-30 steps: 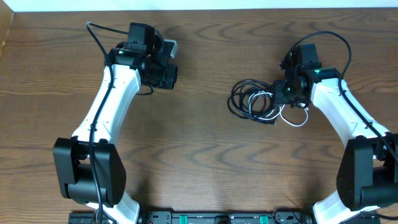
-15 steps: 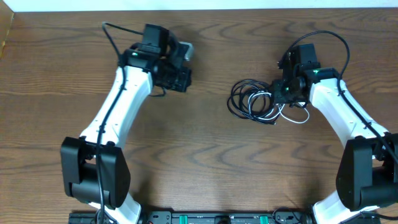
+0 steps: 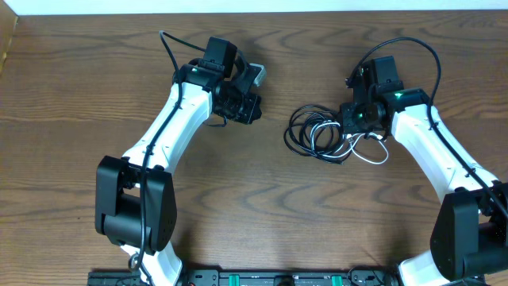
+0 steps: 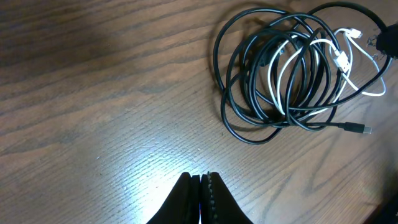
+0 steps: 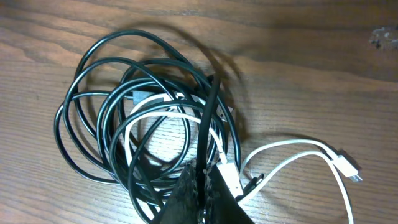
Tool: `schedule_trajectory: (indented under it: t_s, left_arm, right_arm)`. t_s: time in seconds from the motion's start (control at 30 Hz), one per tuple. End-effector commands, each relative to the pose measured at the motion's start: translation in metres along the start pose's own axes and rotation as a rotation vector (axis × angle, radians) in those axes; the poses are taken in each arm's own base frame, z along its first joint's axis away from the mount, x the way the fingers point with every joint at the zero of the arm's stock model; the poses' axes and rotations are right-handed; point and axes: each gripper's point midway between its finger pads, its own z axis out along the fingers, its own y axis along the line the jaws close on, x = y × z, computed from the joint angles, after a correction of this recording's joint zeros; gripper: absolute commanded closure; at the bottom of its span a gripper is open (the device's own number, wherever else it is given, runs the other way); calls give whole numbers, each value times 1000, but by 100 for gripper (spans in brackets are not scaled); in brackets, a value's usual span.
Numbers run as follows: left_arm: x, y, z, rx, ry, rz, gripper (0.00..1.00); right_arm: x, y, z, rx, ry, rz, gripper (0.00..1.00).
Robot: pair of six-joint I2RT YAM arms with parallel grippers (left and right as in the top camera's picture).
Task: Untangle cables
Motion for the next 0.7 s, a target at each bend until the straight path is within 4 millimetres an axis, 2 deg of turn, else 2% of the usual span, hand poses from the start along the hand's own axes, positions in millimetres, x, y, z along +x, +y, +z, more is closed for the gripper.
schedule_trajectory:
  t_s: [0.0, 0.03, 0.07, 0.1, 0.13, 0.3, 0.67]
  left_arm:
    - [-8, -6, -4, 20, -19, -2, 92]
    - [-8, -6, -4, 20, -19, -2, 92]
    - [-8, -6, -4, 20, -19, -2, 92]
    - [-8, -6, -4, 20, -19, -2, 92]
    - [-8, -6, -4, 20, -19, -2, 92]
    - [-9, -6, -4, 20, -22, -1, 92]
    - [-10, -6, -4, 20, -27, 3, 92]
  right_arm:
    - [0, 1, -6, 12, -12, -22, 99]
    - [1, 1, -5, 16, -9, -12, 98]
    - [3, 0, -4, 16, -4, -12, 93]
    - [4, 0, -3, 16, 1, -11, 75]
    - [8, -1, -1, 18, 11, -10, 64]
    - [24, -2, 7, 22, 50, -4, 56]
    - [41, -4, 21, 25, 74, 12, 55]
